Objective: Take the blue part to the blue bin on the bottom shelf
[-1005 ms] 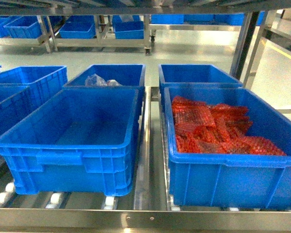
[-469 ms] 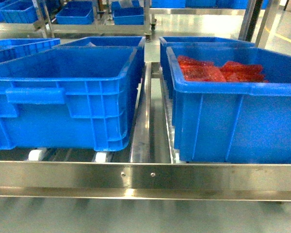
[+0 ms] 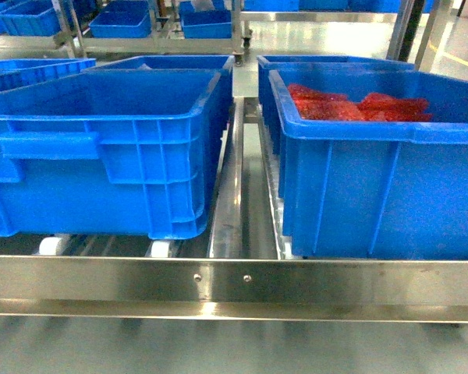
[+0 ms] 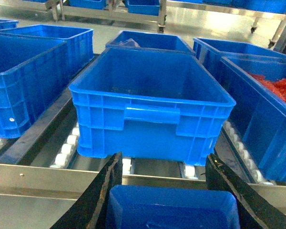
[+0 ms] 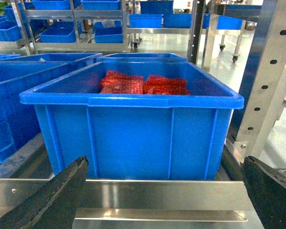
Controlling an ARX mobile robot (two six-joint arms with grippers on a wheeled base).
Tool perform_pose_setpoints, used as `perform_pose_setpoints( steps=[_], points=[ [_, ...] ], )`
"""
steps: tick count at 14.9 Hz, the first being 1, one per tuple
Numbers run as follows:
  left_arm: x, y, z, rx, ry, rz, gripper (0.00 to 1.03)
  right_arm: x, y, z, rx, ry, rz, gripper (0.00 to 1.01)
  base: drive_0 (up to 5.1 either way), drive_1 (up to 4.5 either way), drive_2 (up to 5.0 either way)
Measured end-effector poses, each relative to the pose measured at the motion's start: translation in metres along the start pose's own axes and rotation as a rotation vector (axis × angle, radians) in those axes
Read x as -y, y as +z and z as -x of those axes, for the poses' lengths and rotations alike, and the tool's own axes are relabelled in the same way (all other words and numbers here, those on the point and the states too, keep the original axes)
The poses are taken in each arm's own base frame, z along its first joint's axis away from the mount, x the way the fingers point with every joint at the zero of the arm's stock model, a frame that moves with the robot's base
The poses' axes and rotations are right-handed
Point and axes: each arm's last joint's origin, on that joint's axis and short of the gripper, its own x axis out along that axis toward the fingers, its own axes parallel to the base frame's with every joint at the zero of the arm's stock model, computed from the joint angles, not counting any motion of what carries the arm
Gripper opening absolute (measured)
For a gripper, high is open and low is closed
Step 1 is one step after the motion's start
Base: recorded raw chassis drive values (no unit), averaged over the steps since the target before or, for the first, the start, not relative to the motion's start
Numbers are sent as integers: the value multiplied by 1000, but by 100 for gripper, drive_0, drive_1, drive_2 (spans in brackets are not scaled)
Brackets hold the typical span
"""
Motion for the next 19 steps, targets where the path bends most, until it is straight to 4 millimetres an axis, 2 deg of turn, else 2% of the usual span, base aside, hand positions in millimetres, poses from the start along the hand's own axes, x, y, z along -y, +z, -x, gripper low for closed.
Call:
perform_pose_setpoints(
  steps=[11,19],
  points=[
    [0,0,0,0,0,0,43,0,0,0,0,0,0,98,-4,397,-404],
    [0,0,0,-1,0,0,43,0,0,0,0,0,0,98,0,0,0]
  ],
)
